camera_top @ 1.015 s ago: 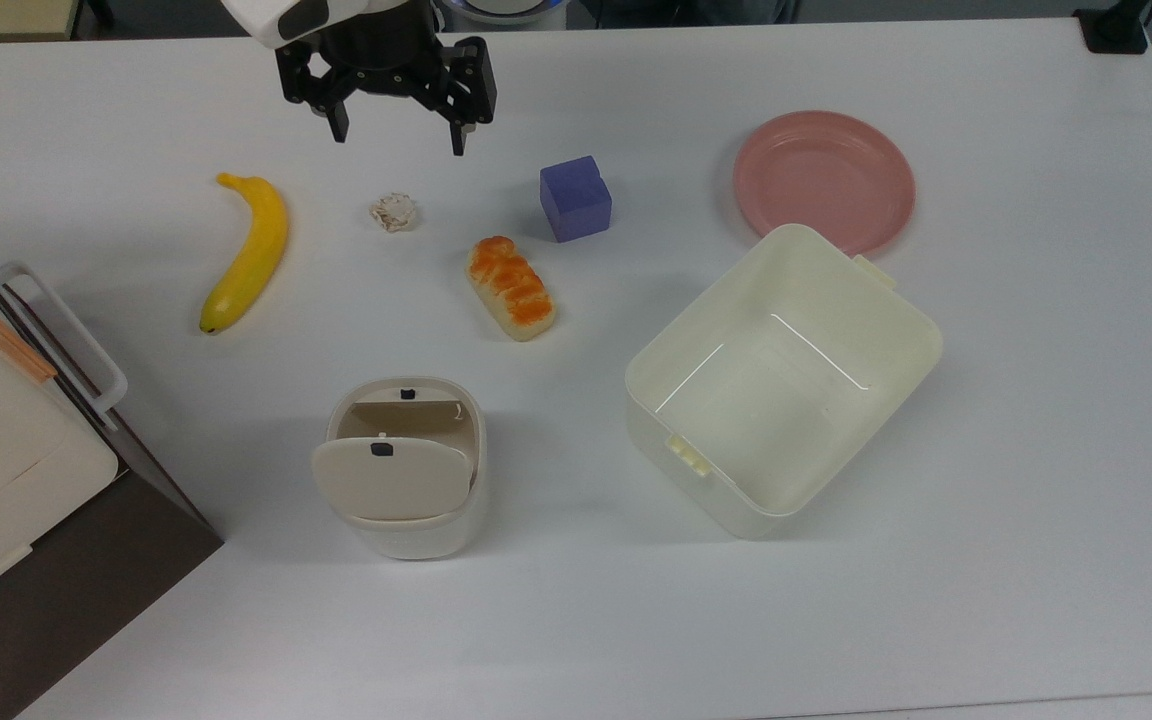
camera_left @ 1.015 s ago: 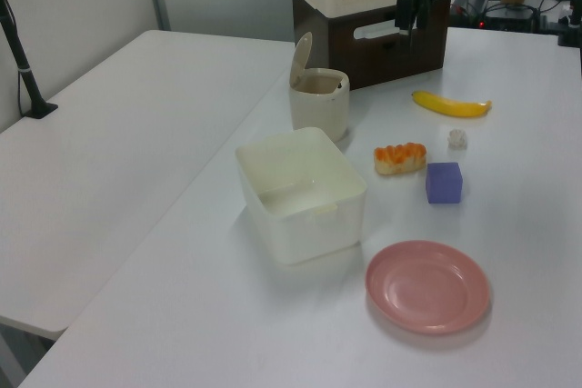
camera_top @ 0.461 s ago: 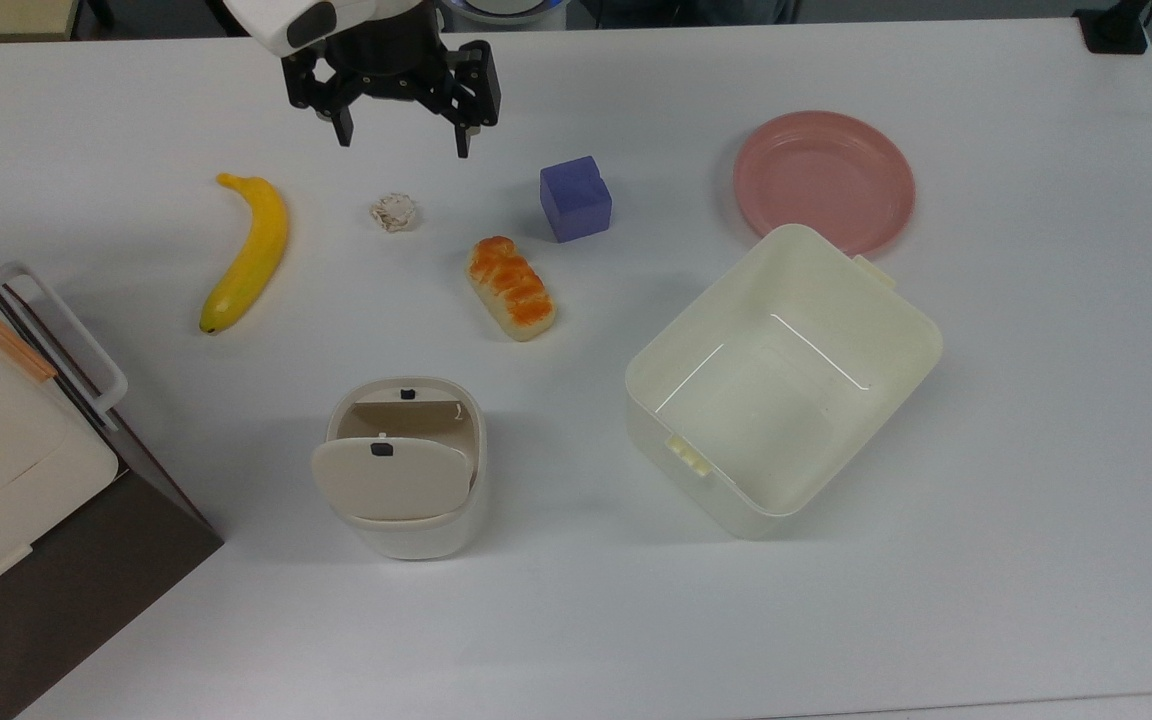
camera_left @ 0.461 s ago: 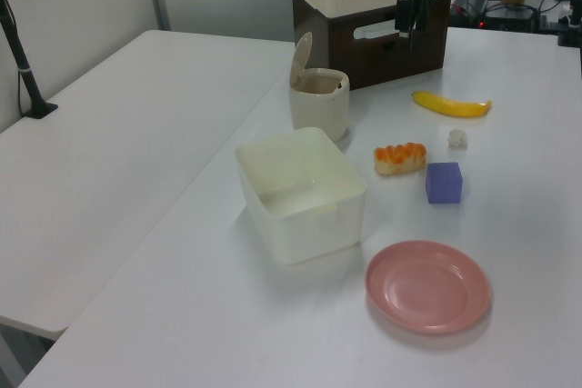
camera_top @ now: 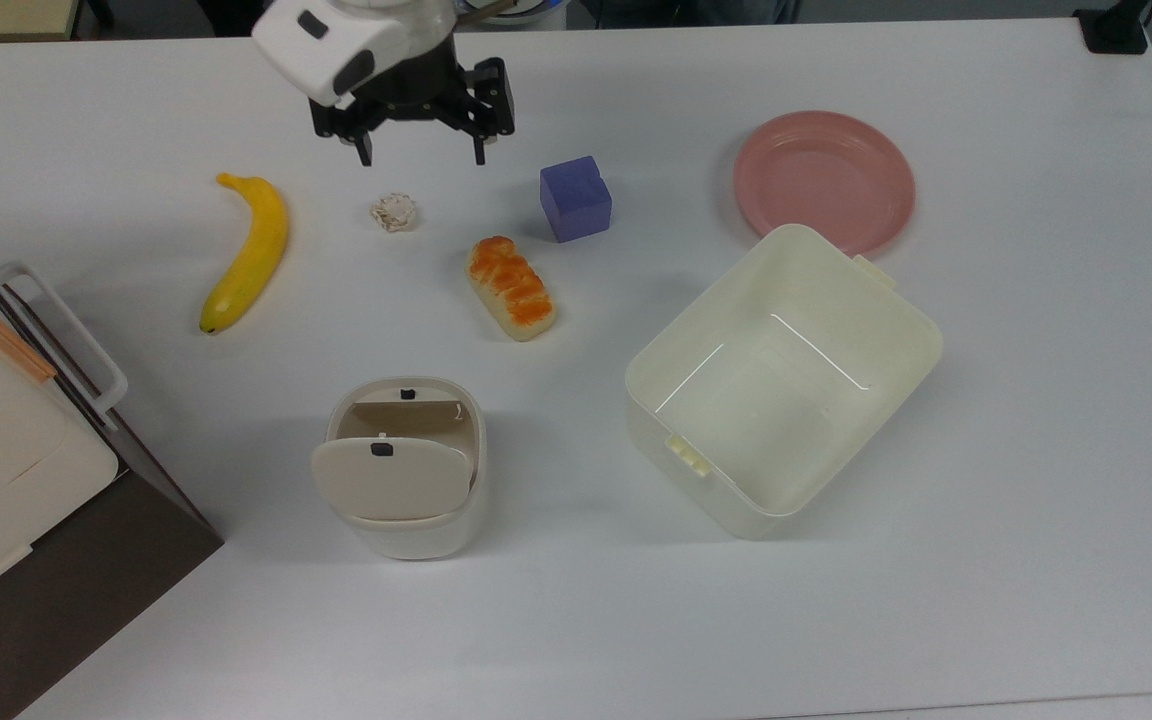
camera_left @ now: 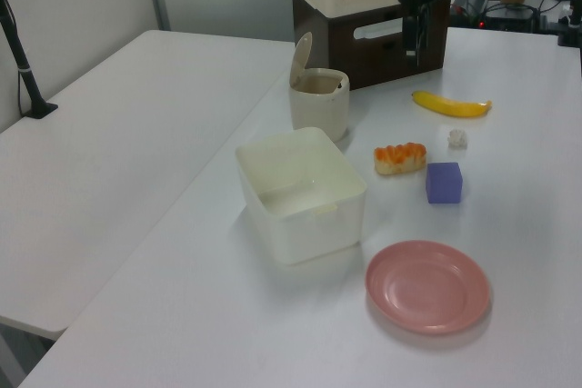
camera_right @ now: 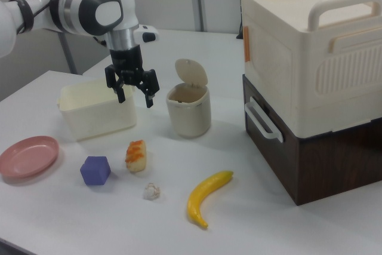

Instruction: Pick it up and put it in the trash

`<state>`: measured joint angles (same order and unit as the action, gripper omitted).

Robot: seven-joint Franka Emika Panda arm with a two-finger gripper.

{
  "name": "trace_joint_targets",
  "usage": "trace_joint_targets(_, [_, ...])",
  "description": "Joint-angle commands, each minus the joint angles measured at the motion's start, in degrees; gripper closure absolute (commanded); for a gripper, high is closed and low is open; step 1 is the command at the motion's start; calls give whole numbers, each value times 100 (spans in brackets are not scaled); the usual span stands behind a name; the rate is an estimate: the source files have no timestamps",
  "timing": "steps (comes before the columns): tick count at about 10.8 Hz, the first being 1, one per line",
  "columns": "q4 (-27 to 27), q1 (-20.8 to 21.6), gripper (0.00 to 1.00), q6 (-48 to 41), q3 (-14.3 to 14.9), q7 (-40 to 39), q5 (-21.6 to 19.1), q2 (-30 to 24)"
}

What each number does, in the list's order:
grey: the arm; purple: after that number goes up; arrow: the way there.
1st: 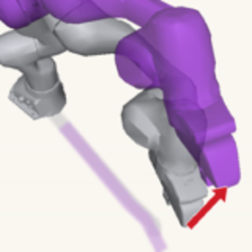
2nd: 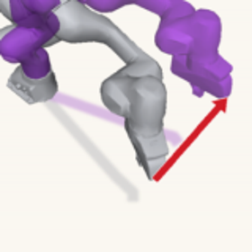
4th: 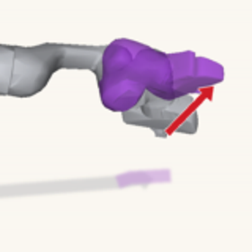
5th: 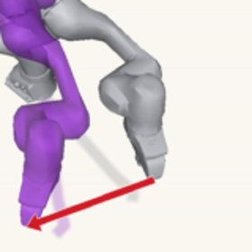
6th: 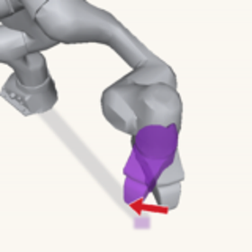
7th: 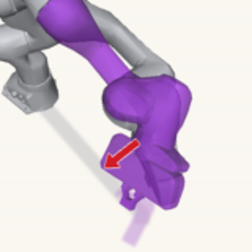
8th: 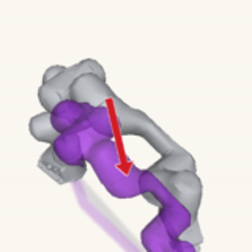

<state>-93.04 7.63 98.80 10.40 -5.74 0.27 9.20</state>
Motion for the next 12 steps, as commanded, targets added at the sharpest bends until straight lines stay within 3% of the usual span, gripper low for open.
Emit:
trace_joint_targets(1, [-320,169,0,342,50,-680,-62,-15])
trace_joint_targets(6, [-626,388,0,718,59,-1640,17,274])
trace_joint_targets(8, [-1004,528,4,1437,59,-1685,61,406])
trace_joint_targets(12, [-1041,608,4,1625,59,-1940,246,740])
